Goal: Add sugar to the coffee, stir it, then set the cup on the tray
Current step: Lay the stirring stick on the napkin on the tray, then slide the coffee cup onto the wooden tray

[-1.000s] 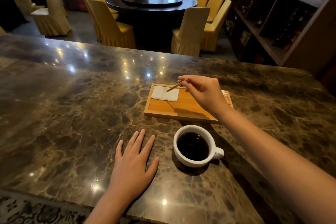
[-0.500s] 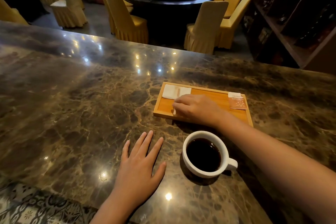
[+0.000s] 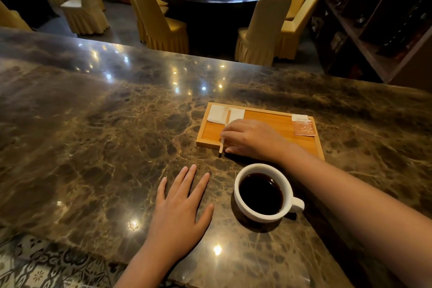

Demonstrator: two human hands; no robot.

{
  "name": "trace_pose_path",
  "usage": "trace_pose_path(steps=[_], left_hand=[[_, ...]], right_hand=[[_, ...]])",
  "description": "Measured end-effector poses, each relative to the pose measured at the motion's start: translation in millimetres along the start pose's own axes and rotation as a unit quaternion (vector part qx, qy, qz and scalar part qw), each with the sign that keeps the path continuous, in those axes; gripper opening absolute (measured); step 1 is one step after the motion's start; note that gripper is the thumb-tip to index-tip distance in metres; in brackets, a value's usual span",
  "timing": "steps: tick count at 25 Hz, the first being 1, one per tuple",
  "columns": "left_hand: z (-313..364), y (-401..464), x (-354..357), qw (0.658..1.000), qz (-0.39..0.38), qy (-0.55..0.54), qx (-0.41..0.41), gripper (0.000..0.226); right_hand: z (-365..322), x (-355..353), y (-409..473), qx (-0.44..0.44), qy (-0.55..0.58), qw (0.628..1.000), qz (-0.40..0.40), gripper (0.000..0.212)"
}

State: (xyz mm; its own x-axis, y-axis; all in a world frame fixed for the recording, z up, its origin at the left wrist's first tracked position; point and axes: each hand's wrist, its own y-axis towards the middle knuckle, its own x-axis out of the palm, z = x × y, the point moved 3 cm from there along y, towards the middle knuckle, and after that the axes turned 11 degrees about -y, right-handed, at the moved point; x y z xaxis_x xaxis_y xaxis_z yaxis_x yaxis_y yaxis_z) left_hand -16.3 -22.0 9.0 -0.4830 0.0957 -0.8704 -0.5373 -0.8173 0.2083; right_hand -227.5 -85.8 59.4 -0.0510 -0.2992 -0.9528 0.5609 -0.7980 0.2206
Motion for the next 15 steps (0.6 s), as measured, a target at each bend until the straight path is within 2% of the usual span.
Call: trace_pose_path(steps=[3, 6, 8, 10, 13, 15], left_hand=[[0.2, -0.3, 0.3, 1.000, 0.000, -0.002, 0.003, 0.058], [-0.1, -0.6, 0.7, 1.000, -0.005, -0.006, 0.004, 0.059], [-0.5, -0.5, 1.4, 1.000, -0.009, -0.003, 0.007, 0.059], [-0.6, -0.3, 1.5, 1.000, -0.010, -0.002, 0.008, 0.060], [-0.3, 0.1, 1.6, 1.000, -0.016, 0.000, 0.011, 0.061], [-0.8, 0.5, 1.3, 1.000, -0.018, 0.003, 0.013, 0.062]], right_hand=[[2.8, -19.5, -13.6, 0.046, -0.011, 0.999, 0.025, 0.032], [1.4, -43.5, -47.8, 0.190, 0.049, 0.977, 0.081, 0.034], [-10.8, -55.7, -77.7, 0.298, 0.141, 0.939, 0.093, 0.030], [-31.0, -63.9, -105.5, 0.378, 0.210, 0.899, 0.071, 0.025], [-58.4, -71.3, -134.9, 0.481, 0.261, 0.836, 0.037, 0.030], [-69.4, -69.5, -142.6, 0.520, 0.269, 0.811, 0.015, 0.031]])
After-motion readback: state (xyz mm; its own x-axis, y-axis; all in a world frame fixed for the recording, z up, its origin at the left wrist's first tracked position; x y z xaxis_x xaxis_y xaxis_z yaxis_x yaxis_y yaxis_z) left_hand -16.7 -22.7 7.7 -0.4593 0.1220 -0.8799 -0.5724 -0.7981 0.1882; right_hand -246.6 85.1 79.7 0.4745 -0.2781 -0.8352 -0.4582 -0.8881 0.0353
